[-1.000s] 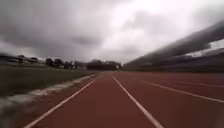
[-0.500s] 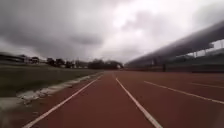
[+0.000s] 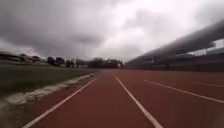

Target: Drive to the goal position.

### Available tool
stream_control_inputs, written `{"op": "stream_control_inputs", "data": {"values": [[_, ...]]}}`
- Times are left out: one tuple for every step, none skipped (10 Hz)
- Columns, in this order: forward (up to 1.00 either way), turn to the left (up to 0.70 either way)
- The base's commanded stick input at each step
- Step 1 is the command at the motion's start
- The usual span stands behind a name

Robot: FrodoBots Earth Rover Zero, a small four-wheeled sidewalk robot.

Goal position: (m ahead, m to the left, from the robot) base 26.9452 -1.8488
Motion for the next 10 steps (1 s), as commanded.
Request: {"op": "stream_control_inputs", "data": {"values": [[0.70, 0.00], [0.70, 0.00], [0.70, 0.00], [0.70, 0.00], [0.70, 0.00], [0.70, 0.00], [0.70, 0.00], [0.70, 0.00], [0.70, 0.02], [0.70, 0.07]]}}
